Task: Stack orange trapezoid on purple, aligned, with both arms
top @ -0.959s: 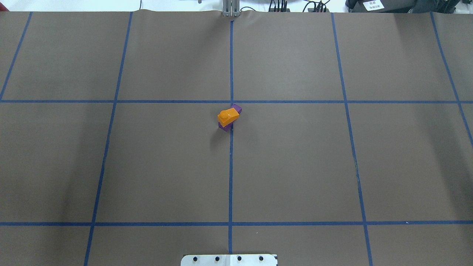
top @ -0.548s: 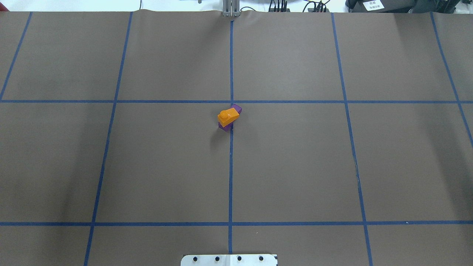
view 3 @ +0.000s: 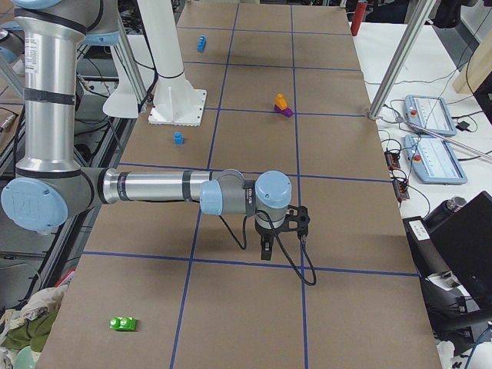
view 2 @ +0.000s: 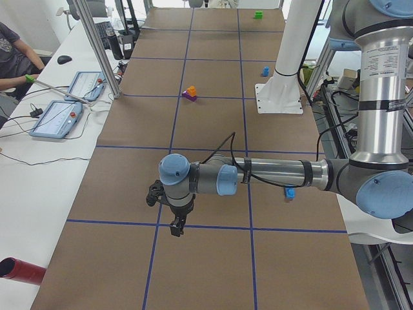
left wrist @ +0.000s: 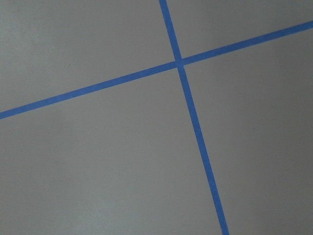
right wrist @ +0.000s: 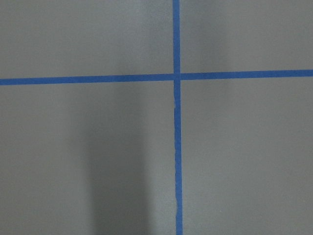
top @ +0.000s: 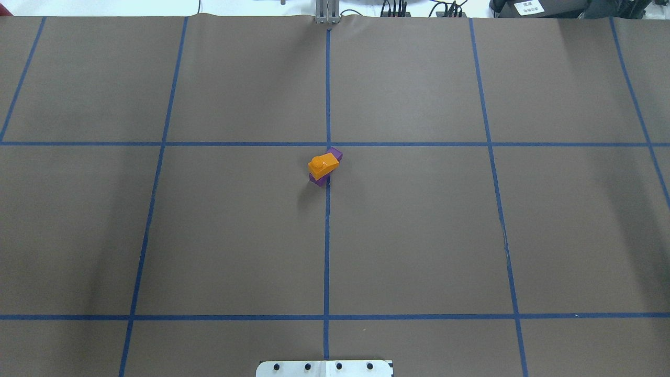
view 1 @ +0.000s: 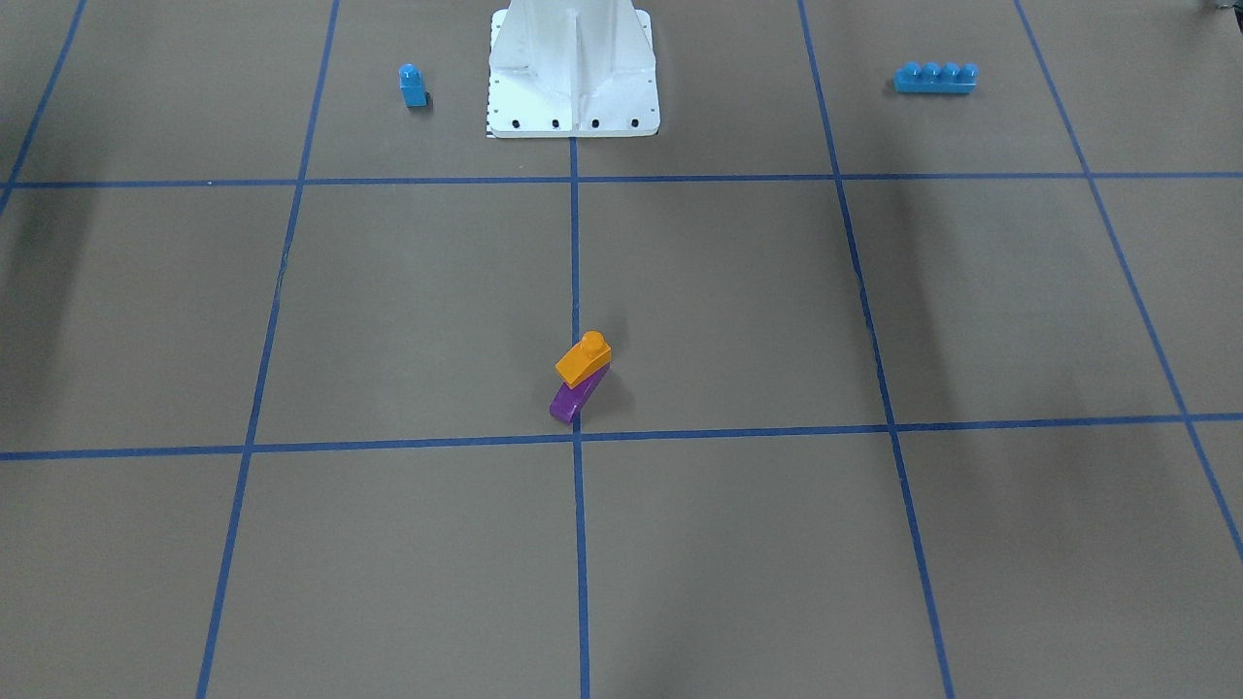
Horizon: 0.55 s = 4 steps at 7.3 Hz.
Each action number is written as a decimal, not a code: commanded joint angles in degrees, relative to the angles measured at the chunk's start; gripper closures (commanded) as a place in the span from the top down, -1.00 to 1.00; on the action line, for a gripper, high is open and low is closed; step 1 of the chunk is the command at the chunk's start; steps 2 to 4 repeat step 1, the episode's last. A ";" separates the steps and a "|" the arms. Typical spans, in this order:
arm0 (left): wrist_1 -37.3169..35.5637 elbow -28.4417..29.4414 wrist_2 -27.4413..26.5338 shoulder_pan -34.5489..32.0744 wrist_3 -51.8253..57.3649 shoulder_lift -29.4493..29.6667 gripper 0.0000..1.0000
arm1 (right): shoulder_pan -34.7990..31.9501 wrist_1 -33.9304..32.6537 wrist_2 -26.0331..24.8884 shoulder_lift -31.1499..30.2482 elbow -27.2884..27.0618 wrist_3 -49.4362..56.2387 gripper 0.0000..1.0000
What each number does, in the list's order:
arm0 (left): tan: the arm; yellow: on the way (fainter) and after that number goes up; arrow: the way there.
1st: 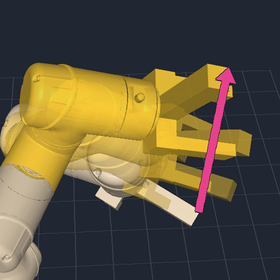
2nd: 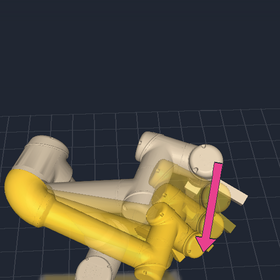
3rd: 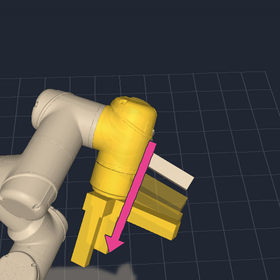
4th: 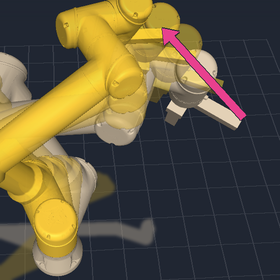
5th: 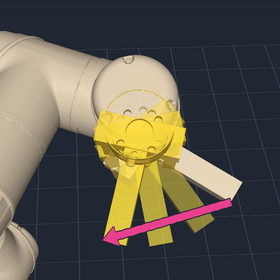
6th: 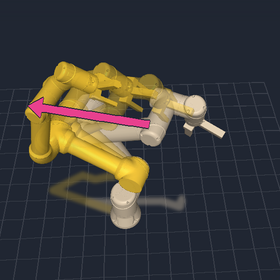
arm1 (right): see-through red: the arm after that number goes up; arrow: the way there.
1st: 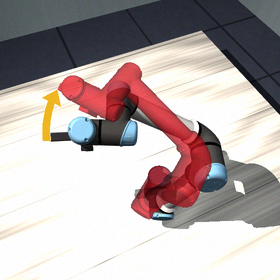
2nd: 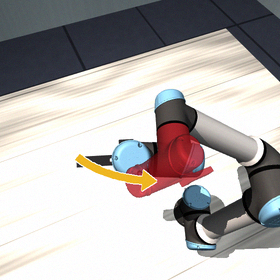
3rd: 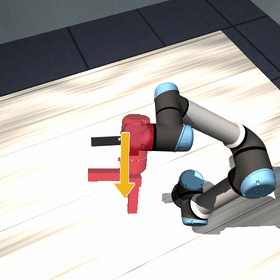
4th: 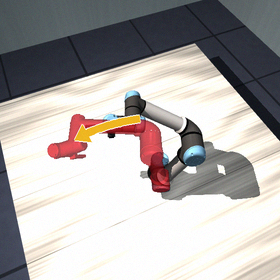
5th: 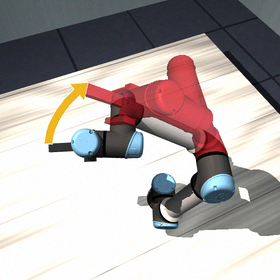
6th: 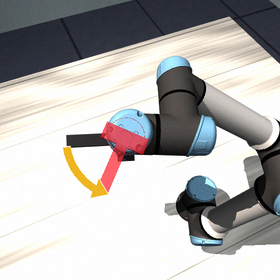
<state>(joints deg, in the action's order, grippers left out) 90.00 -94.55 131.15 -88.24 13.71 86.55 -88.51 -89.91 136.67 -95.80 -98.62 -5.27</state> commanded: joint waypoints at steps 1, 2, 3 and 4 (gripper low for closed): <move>0.00 0.07 -0.19 0.00 0.00 0.11 1.00 | 0.00 0.00 0.00 0.00 0.00 0.00 1.00; 0.00 0.07 -0.19 0.00 0.00 0.11 1.00 | 0.00 0.00 0.00 0.00 0.00 0.00 1.00; 0.00 0.07 -0.19 0.00 0.00 0.11 1.00 | 0.00 0.00 0.00 0.00 0.00 0.00 1.00; 0.00 0.07 -0.19 0.00 0.00 0.11 1.00 | 0.00 0.00 0.00 0.00 0.00 0.00 1.00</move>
